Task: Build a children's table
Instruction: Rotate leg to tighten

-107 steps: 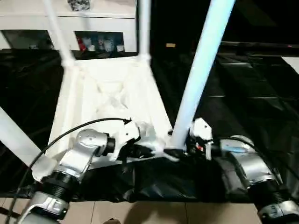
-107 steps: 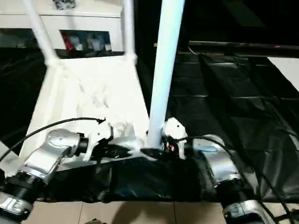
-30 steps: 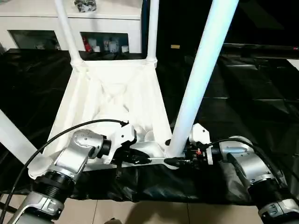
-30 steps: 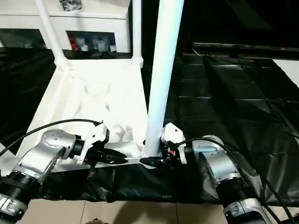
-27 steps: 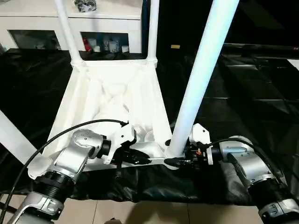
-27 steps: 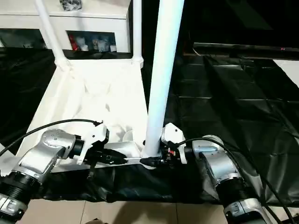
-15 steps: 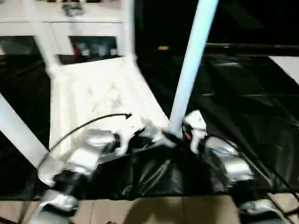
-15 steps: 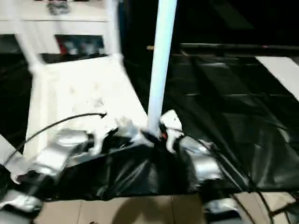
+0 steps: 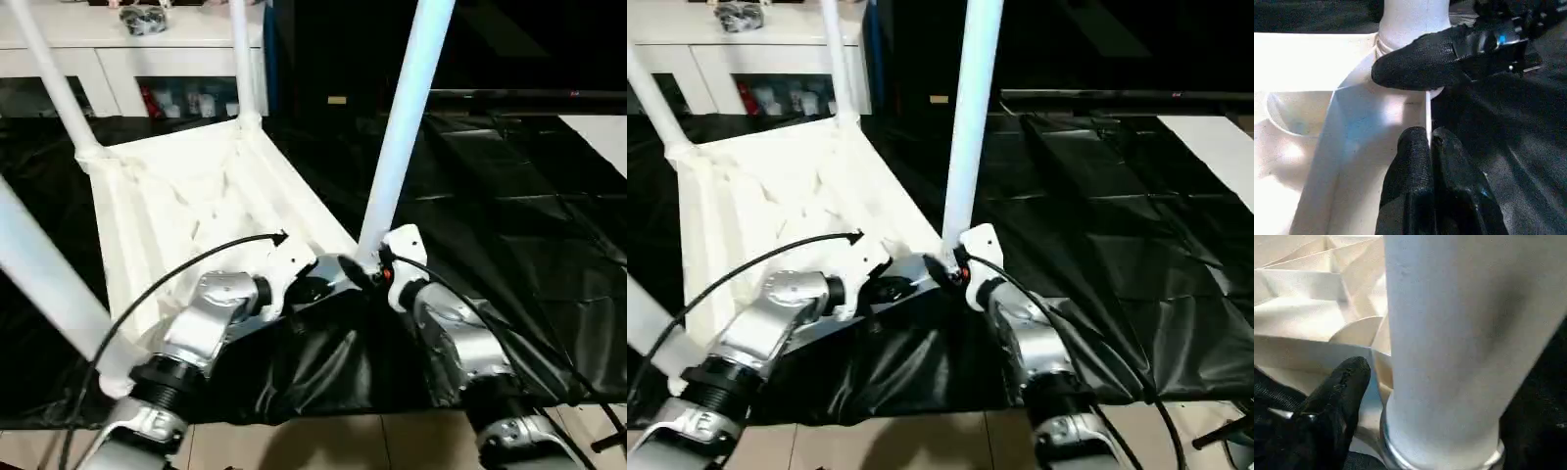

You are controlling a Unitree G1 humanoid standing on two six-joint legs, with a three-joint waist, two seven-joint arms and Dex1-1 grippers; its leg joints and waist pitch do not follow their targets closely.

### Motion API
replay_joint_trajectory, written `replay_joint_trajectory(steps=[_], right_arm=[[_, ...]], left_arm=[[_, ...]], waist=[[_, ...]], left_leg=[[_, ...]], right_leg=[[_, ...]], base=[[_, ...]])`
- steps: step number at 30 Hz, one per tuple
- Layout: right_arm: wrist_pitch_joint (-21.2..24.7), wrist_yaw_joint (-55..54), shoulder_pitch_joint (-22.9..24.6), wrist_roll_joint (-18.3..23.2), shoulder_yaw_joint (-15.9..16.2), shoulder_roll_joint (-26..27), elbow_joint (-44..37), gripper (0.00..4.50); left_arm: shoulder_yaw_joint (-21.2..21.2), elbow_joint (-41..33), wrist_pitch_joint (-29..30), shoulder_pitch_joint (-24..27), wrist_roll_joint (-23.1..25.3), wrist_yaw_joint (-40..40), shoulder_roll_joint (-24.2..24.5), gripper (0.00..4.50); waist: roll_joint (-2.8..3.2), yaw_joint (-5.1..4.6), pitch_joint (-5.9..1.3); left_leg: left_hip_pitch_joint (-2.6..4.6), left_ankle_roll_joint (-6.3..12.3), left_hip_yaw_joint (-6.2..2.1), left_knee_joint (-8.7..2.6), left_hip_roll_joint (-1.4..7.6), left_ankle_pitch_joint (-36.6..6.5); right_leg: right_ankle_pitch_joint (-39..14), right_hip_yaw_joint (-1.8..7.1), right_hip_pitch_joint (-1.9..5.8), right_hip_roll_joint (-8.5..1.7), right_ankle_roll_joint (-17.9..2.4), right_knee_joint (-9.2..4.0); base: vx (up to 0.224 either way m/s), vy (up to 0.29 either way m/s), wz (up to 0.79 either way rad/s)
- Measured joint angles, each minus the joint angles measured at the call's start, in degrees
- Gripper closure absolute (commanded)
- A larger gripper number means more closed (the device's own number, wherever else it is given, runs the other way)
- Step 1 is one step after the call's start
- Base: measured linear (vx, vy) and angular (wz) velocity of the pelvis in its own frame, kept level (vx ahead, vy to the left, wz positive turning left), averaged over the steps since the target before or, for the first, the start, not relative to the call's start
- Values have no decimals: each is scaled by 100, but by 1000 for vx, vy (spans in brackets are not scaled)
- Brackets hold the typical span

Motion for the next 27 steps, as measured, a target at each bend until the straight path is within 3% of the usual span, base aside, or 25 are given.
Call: replay_joint_trajectory(steps=[5,8,12,15,20,21,24,27], right_arm=[[-410,1216,61,89,321,-488,-73,62],[-569,1978,165,184,506,-750,-197,62],[-518,3033,243,292,758,-1261,-475,62],[-470,3467,263,368,818,-1446,-537,62],[-349,4098,295,526,946,-1666,-687,62],[-337,4159,295,552,955,-1677,-690,87],[-320,4179,292,565,958,-1686,-689,94],[-310,4178,289,565,957,-1684,-689,135]], left_arm=[[-33,-163,-215,154,-271,-743,382,450],[-52,-192,-310,189,-377,-1231,632,450],[-175,-195,-337,194,-461,-1726,817,450],[-234,-195,-350,193,-497,-1898,868,450],[-313,-194,-353,194,-558,-2264,945,450],[-321,-194,-357,194,-560,-2298,953,450],[-346,-192,-382,193,-575,-2326,965,450],[-351,-181,-416,193,-585,-2333,971,450]], waist=[[1,55,0],[3,153,1],[2,277,2],[-2,317,3],[-6,354,5],[-8,355,6],[-8,354,6],[-8,354,6]], left_leg=[[-4,2,1,-15,8,-2],[-12,12,6,-9,6,0],[-11,4,29,19,11,-5],[-2,3,35,32,11,-5],[-4,3,36,30,12,-4],[-5,3,35,31,13,-4],[-5,2,34,30,13,-4],[-6,2,33,31,13,-4]], right_leg=[[-8,-8,-14,7,-17,1],[-11,-10,-22,5,-20,0],[-11,1,-4,-1,-20,5],[-10,16,6,-8,-20,18],[-11,20,15,-8,-19,28],[-11,19,14,-8,-18,32],[-11,19,14,-8,-18,34],[-12,19,14,-8,-17,34]], base=[[33,-2,1],[17,1,1],[0,0,0],[0,0,0],[0,0,0],[0,0,0],[0,0,0],[0,0,0]])
